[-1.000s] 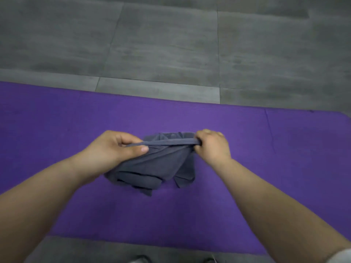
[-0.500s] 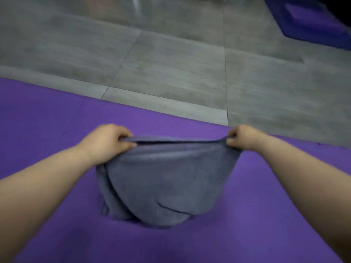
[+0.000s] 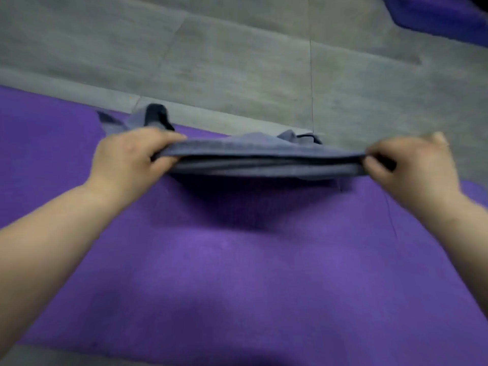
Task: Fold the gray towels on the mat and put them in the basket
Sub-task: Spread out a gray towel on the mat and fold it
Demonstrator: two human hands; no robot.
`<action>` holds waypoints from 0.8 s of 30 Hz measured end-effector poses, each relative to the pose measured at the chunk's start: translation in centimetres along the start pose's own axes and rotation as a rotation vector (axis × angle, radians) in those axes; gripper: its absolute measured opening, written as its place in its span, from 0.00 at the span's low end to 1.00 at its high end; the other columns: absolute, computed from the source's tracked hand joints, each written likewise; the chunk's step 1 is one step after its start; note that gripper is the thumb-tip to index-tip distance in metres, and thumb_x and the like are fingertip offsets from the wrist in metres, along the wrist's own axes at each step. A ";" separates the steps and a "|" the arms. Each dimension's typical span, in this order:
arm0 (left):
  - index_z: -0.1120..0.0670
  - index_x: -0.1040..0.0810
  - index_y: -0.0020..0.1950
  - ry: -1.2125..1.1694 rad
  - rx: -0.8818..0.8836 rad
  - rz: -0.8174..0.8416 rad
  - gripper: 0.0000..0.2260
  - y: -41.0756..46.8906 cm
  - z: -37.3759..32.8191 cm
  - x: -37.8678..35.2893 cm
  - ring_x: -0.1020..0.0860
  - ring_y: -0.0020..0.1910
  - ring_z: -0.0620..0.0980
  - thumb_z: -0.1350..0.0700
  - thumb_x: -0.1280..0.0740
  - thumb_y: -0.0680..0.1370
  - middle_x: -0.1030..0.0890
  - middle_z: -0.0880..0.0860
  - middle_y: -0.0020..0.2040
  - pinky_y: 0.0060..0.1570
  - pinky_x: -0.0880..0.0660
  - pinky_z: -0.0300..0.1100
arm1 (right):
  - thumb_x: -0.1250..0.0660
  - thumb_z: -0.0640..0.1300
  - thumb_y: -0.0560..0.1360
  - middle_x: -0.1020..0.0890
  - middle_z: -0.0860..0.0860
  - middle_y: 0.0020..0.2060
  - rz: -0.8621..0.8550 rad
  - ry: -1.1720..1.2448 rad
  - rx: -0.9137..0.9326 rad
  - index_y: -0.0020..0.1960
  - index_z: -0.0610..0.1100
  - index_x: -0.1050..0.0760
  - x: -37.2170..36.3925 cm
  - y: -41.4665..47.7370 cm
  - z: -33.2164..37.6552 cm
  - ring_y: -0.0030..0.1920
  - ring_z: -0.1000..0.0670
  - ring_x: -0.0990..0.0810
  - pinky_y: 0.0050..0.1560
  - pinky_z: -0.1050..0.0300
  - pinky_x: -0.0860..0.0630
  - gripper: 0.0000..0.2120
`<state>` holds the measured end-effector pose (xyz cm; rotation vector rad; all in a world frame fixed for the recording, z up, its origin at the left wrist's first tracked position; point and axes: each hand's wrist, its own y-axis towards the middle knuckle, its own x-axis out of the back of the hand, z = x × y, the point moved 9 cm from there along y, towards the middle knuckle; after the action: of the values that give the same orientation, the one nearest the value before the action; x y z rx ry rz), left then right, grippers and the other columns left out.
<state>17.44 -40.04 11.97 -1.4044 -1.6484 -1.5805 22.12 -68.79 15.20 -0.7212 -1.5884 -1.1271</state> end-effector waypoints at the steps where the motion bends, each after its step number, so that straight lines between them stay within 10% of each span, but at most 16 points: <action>1: 0.59 0.19 0.48 0.014 -0.038 0.068 0.17 -1.8 -0.4 -1.9 0.18 0.30 0.60 0.54 0.42 0.67 0.16 0.61 0.36 0.23 0.27 0.41 | 0.44 0.47 0.67 0.19 0.40 0.25 0.043 0.023 0.024 0.32 0.38 0.21 -2.5 -2.1 0.4 0.27 0.41 0.20 0.37 0.53 0.30 0.17; 7: 0.46 0.22 0.42 -0.041 -0.114 0.562 0.12 -14.1 -1.1 -13.0 0.20 0.24 0.44 0.49 0.44 0.67 0.18 0.47 0.29 0.18 0.31 0.34 | 0.45 0.51 0.67 0.20 0.51 0.24 0.612 0.106 0.131 0.27 0.46 0.23 -18.3 -16.2 3.9 0.27 0.52 0.19 0.28 0.65 0.28 0.17; 11: 0.47 0.23 0.55 -0.023 -0.047 1.099 0.19 -20.5 -2.0 -18.8 0.23 0.54 0.41 0.39 0.46 0.74 0.21 0.44 0.53 0.50 0.30 0.33 | 0.39 0.49 0.76 0.20 0.52 0.41 1.204 0.375 -0.192 0.52 0.45 0.21 -24.2 -23.6 2.8 0.48 0.53 0.23 0.48 0.63 0.30 0.11; 17: 0.49 0.16 0.40 0.101 -0.143 0.862 0.18 -17.3 -2.8 -20.6 0.16 0.37 0.49 0.41 0.43 0.68 0.15 0.52 0.44 0.32 0.21 0.42 | 0.36 0.38 0.74 0.23 0.33 0.54 0.411 0.412 -1.022 0.55 0.32 0.24 -22.2 -22.0 -10.1 0.58 0.37 0.26 0.59 0.51 0.32 0.12; 20: 0.54 0.20 0.53 0.234 -0.176 0.892 0.29 -16.2 -3.2 -22.7 0.17 0.45 0.56 0.42 0.23 0.56 0.17 0.60 0.52 0.36 0.21 0.51 | 0.35 0.42 0.74 0.32 0.33 0.65 0.443 0.398 -1.363 0.66 0.32 0.35 -23.5 -24.0 -13.7 0.67 0.36 0.35 0.68 0.47 0.39 0.24; 24: 0.57 0.18 0.52 0.264 -0.121 0.996 0.43 -16.8 -2.5 -24.7 0.17 0.46 0.58 0.40 0.21 0.39 0.17 0.61 0.51 0.36 0.21 0.54 | 0.34 0.45 0.74 0.33 0.34 0.66 0.484 0.407 -1.460 0.67 0.31 0.39 -25.2 -23.7 -15.1 0.67 0.37 0.34 0.66 0.47 0.36 0.28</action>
<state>11.22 -47.92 -16.26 -1.6048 -0.5164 -1.1732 15.08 -89.81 -15.36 -1.5302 0.0078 -1.7957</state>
